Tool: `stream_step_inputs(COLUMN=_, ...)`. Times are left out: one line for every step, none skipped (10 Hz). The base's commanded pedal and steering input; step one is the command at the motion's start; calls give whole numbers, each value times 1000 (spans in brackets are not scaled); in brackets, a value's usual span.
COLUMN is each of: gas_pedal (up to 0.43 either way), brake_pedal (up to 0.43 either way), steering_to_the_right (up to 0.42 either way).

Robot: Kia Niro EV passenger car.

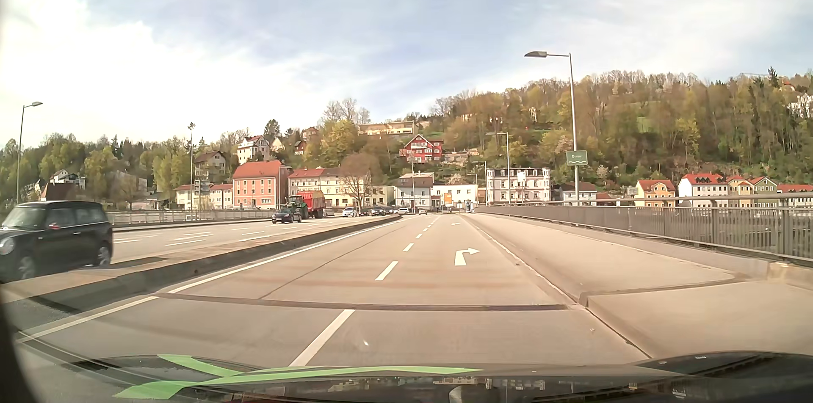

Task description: Follow the waypoints while adhering to traffic rules and regulations

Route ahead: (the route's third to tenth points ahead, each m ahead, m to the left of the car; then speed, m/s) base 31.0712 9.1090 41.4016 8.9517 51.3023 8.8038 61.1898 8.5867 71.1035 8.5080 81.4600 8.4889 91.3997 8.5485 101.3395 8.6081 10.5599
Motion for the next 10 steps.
stream_step_inputs(gas_pedal=209, brake_pedal=0, steering_to_the_right=1)
stream_step_inputs(gas_pedal=197, brake_pedal=0, steering_to_the_right=2)
stream_step_inputs(gas_pedal=189, brake_pedal=0, steering_to_the_right=3)
stream_step_inputs(gas_pedal=177, brake_pedal=0, steering_to_the_right=6)
stream_step_inputs(gas_pedal=177, brake_pedal=0, steering_to_the_right=6)
stream_step_inputs(gas_pedal=177, brake_pedal=0, steering_to_the_right=7)
stream_step_inputs(gas_pedal=177, brake_pedal=0, steering_to_the_right=7)
stream_step_inputs(gas_pedal=177, brake_pedal=0, steering_to_the_right=7)
stream_step_inputs(gas_pedal=177, brake_pedal=0, steering_to_the_right=8)
stream_step_inputs(gas_pedal=177, brake_pedal=0, steering_to_the_right=8)
